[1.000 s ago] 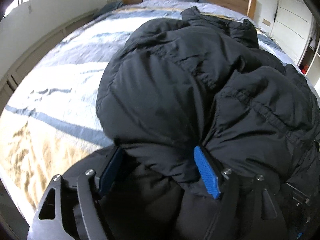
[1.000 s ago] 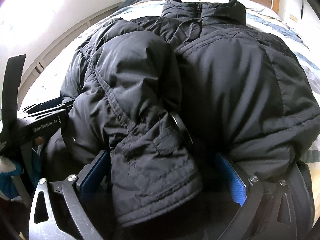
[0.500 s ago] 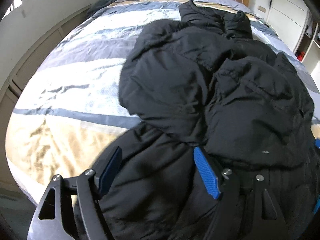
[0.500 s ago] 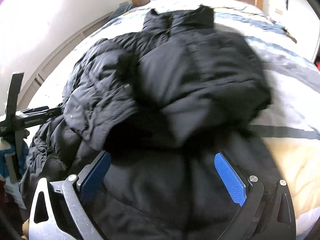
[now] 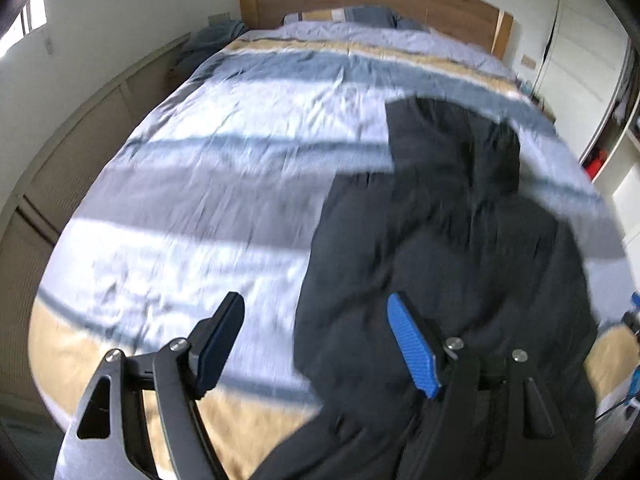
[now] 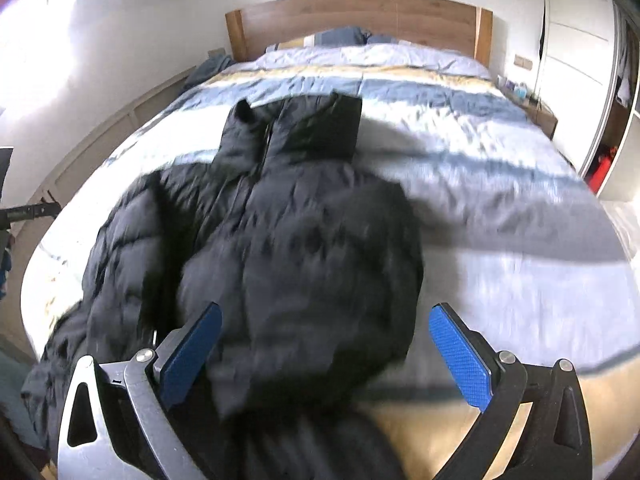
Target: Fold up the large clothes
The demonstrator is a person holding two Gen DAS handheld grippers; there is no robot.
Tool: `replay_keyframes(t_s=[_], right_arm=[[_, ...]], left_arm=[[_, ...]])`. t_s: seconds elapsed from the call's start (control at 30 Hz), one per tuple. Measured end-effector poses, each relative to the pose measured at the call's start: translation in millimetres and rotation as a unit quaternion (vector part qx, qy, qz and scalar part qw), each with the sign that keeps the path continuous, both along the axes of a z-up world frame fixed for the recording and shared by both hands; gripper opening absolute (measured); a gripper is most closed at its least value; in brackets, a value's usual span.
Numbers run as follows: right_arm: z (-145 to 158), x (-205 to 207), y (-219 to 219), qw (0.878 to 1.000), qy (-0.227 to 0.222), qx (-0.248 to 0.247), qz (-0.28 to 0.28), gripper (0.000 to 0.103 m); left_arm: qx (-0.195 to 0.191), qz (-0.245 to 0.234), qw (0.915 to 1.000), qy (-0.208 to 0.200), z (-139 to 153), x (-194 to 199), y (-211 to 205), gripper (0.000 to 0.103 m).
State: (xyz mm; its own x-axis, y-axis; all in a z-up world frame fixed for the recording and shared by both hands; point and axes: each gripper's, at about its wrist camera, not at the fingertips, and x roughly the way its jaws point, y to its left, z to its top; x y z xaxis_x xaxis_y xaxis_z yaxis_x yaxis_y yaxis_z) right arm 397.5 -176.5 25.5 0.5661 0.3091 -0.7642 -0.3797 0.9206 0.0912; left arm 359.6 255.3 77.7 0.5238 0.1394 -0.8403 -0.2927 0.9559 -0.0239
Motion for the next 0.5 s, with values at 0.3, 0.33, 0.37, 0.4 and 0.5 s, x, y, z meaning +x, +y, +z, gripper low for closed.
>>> replay_keyframes(t_s=[0.3,0.33,0.37,0.4,0.5], right_arm=[[21,132,29,1.000,-0.018,0.019,-0.004,0.102],[21,147,32,1.000,-0.018,0.024,-0.006,0.102],[19,169,37,0.999,-0.018,0.029,-0.009,0.102],[19,182,39,0.999,-0.017,0.034,-0.011,0.102],[9,233,51,0.998,-0.006,0.062,-0.019,0.102]], left_arm=[[-0.040,-0.012,0.9989,-0.019,9,150,33,0.073],[-0.048,-0.013,0.9985,-0.021,4,167,35,0.073],[-0.061,-0.013,0.9978,-0.023,-2,186,37,0.073],[-0.074,-0.013,0.9968,-0.026,-9,205,39,0.073],[-0.111,-0.018,0.9931,-0.035,-30,256,40,0.073]])
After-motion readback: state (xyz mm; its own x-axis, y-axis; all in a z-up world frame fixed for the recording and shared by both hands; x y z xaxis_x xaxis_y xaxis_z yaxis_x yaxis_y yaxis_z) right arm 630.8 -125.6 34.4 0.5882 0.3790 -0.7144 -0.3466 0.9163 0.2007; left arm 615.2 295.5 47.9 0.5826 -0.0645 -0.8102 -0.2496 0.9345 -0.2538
